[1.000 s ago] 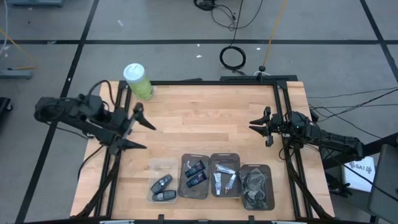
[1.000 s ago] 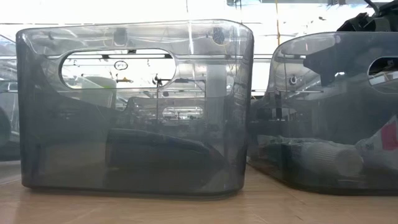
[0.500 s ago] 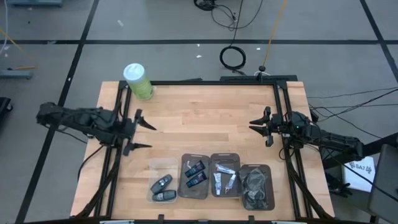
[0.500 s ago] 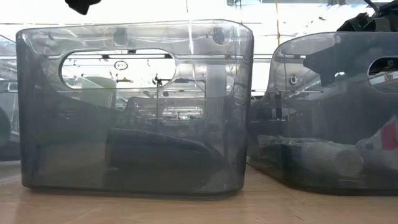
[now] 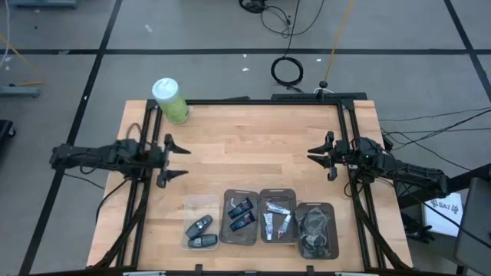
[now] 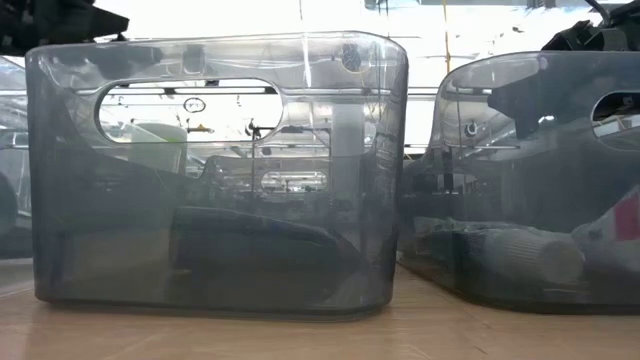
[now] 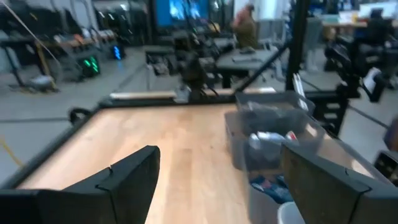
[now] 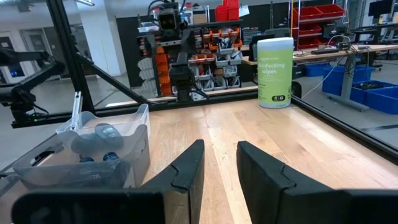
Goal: Pick & Place Travel size toiletries
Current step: Return to Home Position
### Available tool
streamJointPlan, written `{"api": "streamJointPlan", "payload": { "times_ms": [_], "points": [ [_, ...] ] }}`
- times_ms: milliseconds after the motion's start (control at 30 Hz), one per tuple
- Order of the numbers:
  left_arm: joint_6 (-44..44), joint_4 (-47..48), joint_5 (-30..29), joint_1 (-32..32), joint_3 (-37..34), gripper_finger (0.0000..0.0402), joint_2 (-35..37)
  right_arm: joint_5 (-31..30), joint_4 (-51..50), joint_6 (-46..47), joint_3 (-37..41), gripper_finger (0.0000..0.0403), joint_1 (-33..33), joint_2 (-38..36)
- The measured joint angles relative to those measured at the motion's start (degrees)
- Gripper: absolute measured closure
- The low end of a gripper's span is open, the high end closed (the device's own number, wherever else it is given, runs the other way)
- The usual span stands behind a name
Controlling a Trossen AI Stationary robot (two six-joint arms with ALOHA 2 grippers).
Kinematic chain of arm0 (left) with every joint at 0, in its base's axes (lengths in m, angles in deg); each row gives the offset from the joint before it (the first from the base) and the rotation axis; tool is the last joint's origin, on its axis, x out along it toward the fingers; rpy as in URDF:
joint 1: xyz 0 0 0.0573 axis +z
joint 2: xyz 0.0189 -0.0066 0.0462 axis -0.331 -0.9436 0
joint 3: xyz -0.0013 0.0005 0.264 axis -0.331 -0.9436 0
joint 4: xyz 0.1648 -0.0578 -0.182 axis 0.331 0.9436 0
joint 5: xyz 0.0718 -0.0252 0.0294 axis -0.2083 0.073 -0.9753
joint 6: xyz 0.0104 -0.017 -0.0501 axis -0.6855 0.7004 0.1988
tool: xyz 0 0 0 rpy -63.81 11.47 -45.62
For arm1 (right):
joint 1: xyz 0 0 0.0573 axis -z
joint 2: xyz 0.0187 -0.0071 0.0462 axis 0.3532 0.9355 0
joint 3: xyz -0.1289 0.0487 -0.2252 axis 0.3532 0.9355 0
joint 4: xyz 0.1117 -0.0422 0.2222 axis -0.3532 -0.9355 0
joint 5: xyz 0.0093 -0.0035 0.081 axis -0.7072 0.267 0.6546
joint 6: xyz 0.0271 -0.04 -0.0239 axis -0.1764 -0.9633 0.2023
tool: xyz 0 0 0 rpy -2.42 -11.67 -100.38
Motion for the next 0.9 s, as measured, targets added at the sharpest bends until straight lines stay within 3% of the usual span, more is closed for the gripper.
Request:
{"api": "streamJointPlan", "payload": {
  "times_ms": [333,700,900],
  "points": [
    [-0.61,6.11,0.05,5.37,-0.63,0.0088,13.85,0.00,-0.02,-0.01,0.00,0.0319,0.00,0.01],
    [0.92,-7.58,-0.05,9.28,-13.90,0.0091,14.01,0.00,-0.02,-0.01,0.00,0.0318,-0.01,0.00],
    [1.13,-4.92,0.09,10.49,-13.83,0.0092,13.84,0.00,-0.02,-0.02,0.00,0.0318,0.00,0.02]
  ]
}}
